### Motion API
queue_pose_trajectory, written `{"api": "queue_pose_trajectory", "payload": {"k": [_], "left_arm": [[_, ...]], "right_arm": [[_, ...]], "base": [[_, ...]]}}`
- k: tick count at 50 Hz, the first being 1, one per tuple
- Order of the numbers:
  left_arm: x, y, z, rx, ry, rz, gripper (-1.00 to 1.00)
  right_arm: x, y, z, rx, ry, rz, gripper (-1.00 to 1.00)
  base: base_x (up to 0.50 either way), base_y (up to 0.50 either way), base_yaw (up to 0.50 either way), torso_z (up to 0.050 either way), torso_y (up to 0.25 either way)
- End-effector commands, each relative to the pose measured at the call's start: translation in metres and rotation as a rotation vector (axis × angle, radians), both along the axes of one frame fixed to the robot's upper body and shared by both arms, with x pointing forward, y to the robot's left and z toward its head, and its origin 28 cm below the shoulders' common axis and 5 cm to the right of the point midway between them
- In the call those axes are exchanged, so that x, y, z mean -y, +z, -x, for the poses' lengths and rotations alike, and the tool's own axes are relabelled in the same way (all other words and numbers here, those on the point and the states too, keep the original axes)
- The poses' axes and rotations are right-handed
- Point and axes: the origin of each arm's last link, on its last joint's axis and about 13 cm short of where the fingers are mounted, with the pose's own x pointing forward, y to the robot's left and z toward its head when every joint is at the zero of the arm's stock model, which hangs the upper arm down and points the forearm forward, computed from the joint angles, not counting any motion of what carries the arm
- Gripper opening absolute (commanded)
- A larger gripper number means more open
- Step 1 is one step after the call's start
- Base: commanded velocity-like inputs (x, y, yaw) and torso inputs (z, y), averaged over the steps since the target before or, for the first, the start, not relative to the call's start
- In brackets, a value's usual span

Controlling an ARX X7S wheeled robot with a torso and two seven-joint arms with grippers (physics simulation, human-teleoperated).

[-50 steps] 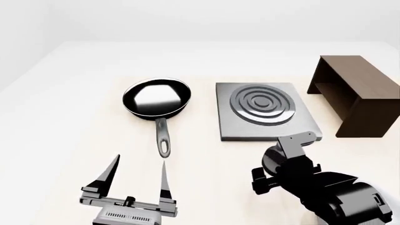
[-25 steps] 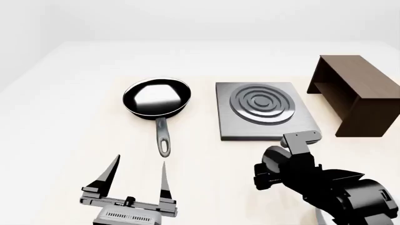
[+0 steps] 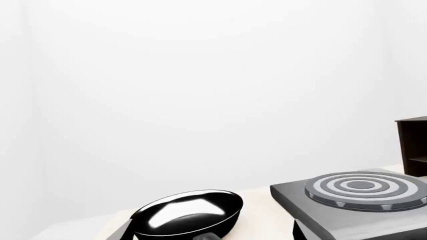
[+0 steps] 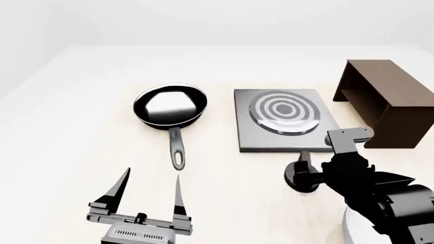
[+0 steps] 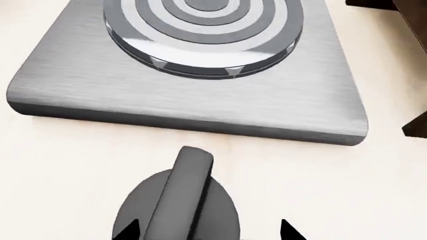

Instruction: Turn on the stove.

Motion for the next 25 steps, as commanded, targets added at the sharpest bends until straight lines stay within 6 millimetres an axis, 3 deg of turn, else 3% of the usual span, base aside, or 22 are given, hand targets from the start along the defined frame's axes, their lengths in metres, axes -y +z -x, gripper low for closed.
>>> {"api": "queue_pose_trajectory", "payload": {"k": [1, 15, 25], "left_arm": [[0.000, 0.000, 0.000, 0.000, 0.001, 0.000, 1.00], [0.000, -0.001, -0.001, 0.000, 0.000, 0.000, 1.00], [0.000, 0.000, 0.001, 0.007, 0.002, 0.004, 1.00]], "right_arm": [[0.008, 0.016, -0.005, 0.058, -0.054, 0.053, 1.00], [0.006, 0.041, -0.005, 0.175, -0.061, -0.083, 1.00], [0.004, 0.039, -0.009, 0.357, -0.023, -0.290, 1.00]], "base": [[0.00, 0.00, 0.00, 0.000, 0.000], [0.00, 0.00, 0.00, 0.000, 0.000], [0.00, 0.00, 0.00, 0.000, 0.000]]}}
